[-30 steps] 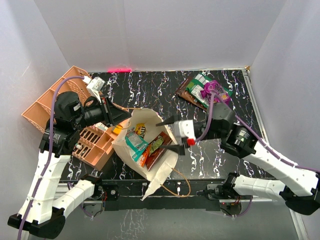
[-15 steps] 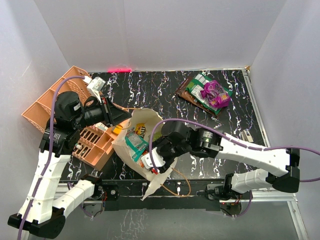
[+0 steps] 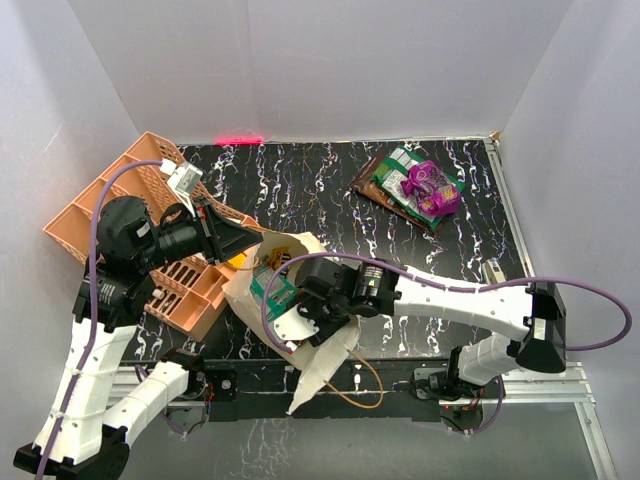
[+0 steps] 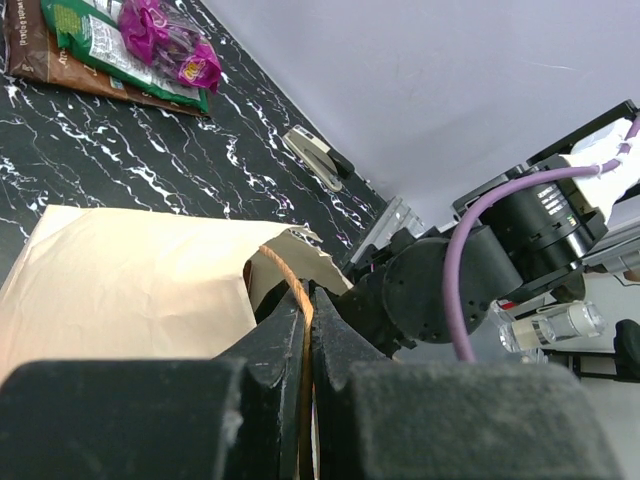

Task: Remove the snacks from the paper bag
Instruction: Take out the snack from the paper bag.

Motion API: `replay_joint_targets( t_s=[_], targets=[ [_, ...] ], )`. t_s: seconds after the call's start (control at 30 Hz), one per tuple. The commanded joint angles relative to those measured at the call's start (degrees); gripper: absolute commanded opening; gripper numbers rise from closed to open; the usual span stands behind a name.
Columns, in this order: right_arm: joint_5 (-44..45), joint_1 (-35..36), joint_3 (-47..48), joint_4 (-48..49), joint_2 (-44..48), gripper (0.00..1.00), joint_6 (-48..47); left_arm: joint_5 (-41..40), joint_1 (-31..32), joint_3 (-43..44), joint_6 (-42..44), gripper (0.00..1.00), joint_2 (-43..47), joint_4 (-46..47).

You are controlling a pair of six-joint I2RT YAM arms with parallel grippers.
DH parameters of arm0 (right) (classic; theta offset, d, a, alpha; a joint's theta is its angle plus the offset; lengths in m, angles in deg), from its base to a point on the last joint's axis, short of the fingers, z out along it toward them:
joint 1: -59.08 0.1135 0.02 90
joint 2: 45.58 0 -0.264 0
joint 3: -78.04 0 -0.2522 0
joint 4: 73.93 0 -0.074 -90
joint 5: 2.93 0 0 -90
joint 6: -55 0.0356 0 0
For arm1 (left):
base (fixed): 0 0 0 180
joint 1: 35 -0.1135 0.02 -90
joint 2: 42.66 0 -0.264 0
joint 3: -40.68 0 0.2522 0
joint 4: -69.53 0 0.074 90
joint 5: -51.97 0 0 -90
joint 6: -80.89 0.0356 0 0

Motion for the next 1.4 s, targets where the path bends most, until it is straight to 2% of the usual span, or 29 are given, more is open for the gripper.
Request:
replay_joint_targets(
  t_s=[0.0,0.17,0.47,0.63,0.8,1.0,1.2,1.37],
  targets=[
    [4.44,0.32,0.06,1.39,-0.29,0.5,-1.75,2.39,-0.04,-0.06,-0.79,0.0,0.61,3.31],
    [5.41,0.36,-1.49,4.21,-1.5,0.52,-2.41,2.38,-0.08,0.06,-0.38,0.0,0.58,2.38],
    [5.21,0.28,-5.01,7.87,-2.42,0.51,-2.61,2.76,-0.03,1.01,2.66,0.0,1.31,-0.18],
    [3.77,-0.03,-6.46,7.54,-1.4,0.52,-4.68,3.23,-0.08,0.41,5.42,0.0,2.49,-1.58],
    [6.26,-0.06,-6.12,8.21,-2.2,0.52,-6.75,2.77,-0.09,0.07,5.55,0.0,3.16,-1.4],
    [8.84,-0.26,-6.85,14.2,-3.84,0.33,-7.09,4.03,-0.13,0.19,4.16,0.0,2.84,-0.18],
    [10.75,-1.17,-6.49,17.11,-3.5,0.08,-7.09,3.68,-0.05,0.41,4.61,0.0,2.78,-1.0],
    [8.54,-2.71,-5.38,21.16,0.8,0.07,-5.83,3.69,-0.09,-0.51,5.05,0.0,3.0,-0.86]
  ],
)
